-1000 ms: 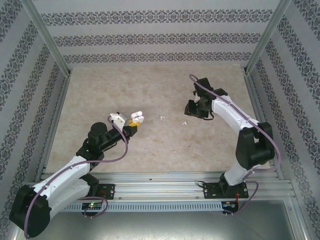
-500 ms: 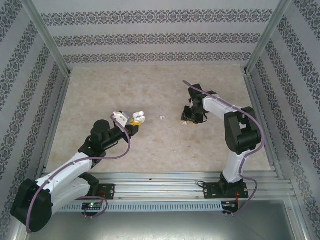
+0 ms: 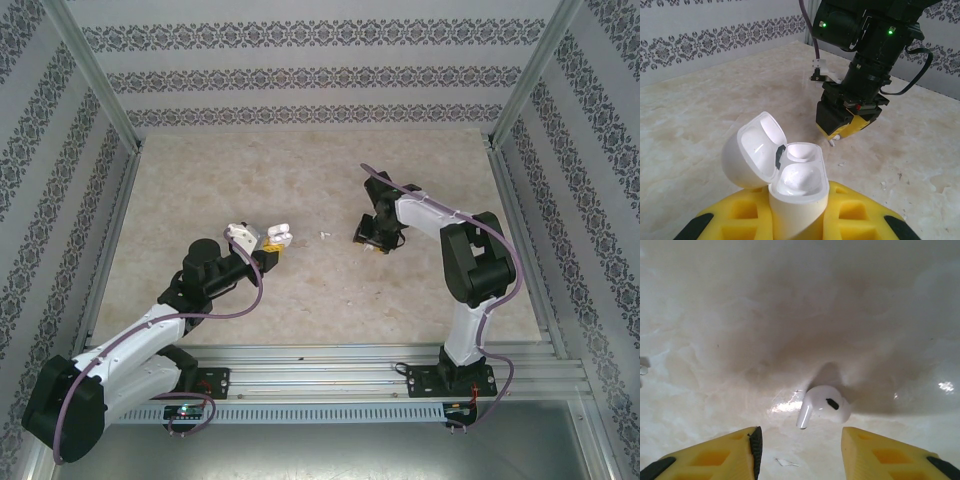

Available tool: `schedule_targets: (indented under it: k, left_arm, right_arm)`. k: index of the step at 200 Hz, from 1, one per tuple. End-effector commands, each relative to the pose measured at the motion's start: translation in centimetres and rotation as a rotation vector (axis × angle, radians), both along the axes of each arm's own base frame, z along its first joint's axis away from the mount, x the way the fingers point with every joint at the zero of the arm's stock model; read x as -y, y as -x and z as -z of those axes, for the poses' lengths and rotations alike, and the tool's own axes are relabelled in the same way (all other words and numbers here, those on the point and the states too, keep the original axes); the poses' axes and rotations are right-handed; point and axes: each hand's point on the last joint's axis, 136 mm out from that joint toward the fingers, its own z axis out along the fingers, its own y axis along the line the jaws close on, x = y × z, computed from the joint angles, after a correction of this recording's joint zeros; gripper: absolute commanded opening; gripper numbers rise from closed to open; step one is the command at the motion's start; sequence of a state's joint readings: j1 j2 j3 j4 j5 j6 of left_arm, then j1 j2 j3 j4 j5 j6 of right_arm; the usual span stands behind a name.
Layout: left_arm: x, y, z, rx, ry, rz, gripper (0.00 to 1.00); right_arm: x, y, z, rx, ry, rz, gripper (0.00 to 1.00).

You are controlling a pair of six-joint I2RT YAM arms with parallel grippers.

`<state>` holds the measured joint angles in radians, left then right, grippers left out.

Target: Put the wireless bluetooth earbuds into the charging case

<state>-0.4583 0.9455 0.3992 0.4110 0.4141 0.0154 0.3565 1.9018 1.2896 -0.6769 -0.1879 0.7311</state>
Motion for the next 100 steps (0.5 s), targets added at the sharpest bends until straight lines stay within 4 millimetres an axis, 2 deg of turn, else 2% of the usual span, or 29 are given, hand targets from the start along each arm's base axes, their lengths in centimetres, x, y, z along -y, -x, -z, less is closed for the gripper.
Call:
schedule_targets:
  k: [1, 100]
  left_arm:
    - [0.7, 0.3, -1.8, 0.053, 0.001, 0.042, 0.00]
    - [0.8, 1.0, -1.6, 0.062, -0.009, 0.065, 0.00]
  right_arm:
    - [0.6, -0.3, -0.1, 0.014, 0.030, 0.083, 0.47]
    - [1.5, -0.5, 1.1, 0.005, 0.070, 0.121, 0.44]
